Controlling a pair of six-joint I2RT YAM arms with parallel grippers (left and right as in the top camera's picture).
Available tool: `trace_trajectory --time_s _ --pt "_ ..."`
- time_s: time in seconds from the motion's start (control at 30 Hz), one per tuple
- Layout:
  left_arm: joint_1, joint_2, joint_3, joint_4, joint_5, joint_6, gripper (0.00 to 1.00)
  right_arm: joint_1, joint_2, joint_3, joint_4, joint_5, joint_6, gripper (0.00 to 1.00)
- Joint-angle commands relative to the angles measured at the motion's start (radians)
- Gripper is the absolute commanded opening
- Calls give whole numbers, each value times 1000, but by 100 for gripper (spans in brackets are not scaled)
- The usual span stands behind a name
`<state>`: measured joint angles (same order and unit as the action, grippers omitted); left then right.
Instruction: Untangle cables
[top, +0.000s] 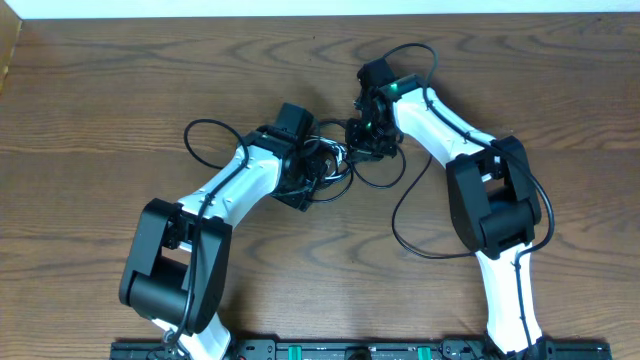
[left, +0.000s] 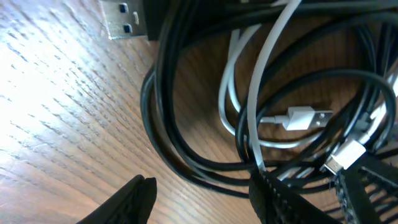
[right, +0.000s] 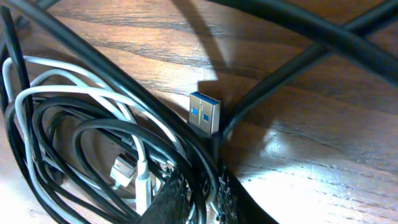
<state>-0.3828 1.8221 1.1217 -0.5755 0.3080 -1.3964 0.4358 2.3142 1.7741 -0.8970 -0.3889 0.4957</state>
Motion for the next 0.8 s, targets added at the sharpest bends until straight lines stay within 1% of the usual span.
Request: trace_trajectory --time_s 0.0,0.07,0.3,0.33,0.37,0.43,0.47,0.5,0.7,0.77 --pt "-20 36 -5 -1 -82 -58 55 24 42 -22 -4 69 -15 17" --pt "-24 60 -5 16 -100 -62 55 26 42 -22 -4 69 -15 17" --pt "-24 125 -5 89 -93 -61 55 38 42 -22 -5 71 -16 17" --pt "-23 125 -5 92 -92 -61 49 40 42 -22 -8 74 -23 17" --pt "-23 125 -5 92 -92 -60 39 41 42 -22 -9 78 -23 17" --pt "-23 125 -5 91 -91 -48 21 43 42 -22 -12 99 -23 14" --pt "-23 123 -5 92 -84 -37 13 43 42 -22 -12 111 -29 7" --pt "-21 122 -5 91 -80 -34 8 43 42 -22 -13 109 -45 1" --pt "6 70 -5 85 -47 16 7 13 8 -22 -31 45 -158 1" --pt "20 36 -5 85 -47 16 7 -2 0 -22 -43 45 -161 1"
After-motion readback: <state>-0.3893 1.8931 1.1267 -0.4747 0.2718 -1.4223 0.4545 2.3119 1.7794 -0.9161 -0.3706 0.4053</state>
